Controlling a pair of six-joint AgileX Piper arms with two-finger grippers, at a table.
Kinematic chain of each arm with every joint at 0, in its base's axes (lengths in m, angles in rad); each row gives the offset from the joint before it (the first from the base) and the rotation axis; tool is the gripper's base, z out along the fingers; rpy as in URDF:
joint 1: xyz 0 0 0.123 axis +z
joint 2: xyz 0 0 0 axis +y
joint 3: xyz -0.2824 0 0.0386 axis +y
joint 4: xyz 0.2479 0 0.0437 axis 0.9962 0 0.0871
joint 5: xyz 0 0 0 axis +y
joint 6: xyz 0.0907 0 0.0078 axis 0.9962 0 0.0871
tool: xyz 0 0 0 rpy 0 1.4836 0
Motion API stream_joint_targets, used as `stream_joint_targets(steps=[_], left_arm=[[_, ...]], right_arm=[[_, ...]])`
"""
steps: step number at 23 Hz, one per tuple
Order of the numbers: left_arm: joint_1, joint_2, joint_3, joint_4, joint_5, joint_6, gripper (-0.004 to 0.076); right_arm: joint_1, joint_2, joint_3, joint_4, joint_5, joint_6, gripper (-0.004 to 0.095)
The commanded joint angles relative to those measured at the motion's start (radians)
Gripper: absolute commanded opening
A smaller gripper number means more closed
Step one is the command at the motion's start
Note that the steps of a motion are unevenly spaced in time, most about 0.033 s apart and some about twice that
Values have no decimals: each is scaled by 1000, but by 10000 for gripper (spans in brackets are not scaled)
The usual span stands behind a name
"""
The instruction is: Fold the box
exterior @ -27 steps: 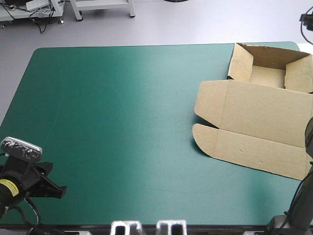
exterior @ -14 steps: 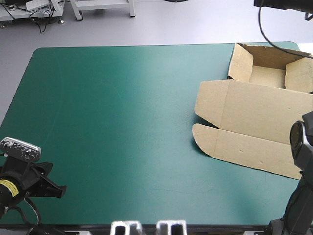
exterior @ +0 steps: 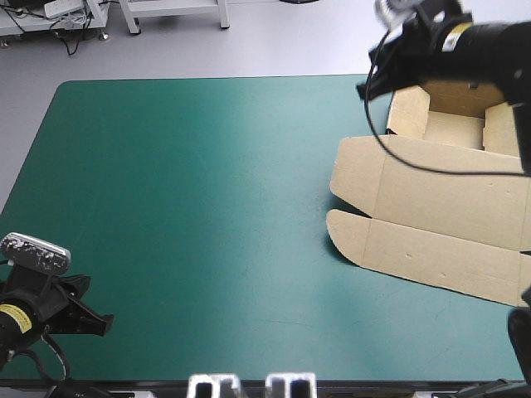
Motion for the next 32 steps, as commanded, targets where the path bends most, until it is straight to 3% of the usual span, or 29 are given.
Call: stream_joint_targets(steps=[1,5,12,19,22,32], left_arm=[[-6,6,-25,6,8,-12,9],[-6,6,-25,6,8,-12,9],[-6,6,-25,6,43,-12,9],[-6,6,-25,-59,43,-8,9],[-6,6,-9,-96,43,0,9],[-6,6,74,-178,43,23,9]], right_arm=[[79,-183,322,-175,11,14,-24],[93,-359,741,-154,5,49,-24],[93,-663,1178,-132,-139,96,-24],[93,-956,1278,-140,-75,118,-24],[93,-1065,1285,-183,-23,221,-24],[93,-1119,1330,-206,1,231,-24]])
